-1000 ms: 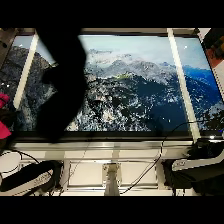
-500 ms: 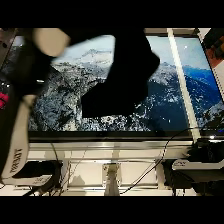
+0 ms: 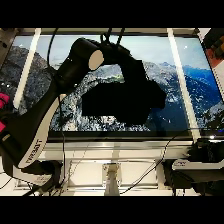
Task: Fold the clothes and pants, and hang the long-sleeved shirts on hangers.
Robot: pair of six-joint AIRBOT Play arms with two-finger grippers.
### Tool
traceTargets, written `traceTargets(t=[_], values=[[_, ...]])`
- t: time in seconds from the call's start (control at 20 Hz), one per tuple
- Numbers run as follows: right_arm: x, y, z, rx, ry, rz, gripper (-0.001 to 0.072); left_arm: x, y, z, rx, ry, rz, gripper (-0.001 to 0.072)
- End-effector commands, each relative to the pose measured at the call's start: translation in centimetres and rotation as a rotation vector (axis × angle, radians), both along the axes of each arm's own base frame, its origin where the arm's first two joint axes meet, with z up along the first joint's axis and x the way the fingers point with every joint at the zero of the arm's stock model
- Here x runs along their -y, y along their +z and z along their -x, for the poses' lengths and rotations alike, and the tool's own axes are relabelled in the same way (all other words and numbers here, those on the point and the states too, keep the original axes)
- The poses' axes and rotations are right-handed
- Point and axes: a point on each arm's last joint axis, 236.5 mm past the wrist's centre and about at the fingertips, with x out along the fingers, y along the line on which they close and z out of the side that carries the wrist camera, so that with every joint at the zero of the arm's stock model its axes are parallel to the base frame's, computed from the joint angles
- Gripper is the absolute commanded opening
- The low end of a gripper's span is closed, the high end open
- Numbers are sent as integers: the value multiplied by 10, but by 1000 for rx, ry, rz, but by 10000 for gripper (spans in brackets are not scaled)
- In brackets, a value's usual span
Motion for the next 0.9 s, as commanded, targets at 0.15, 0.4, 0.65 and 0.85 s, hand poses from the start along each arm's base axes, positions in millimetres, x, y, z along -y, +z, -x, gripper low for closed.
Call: traceTargets(t=[0.15, 0.4, 0.65, 0.85], values=[[7, -104, 16, -321, 58, 11, 17, -87, -52, -21, -132, 156, -230, 5], [-29, -238, 59, -655, 149, -254, 17, -155, -133, -6, -424, 195, -228, 4], [-80, -353, 131, -967, 145, -519, 41, -242, -225, 44, -667, 340, -235, 4], [-81, -387, 156, -1055, 103, -495, 407, -252, -258, 72, -844, 436, -18, 6]])
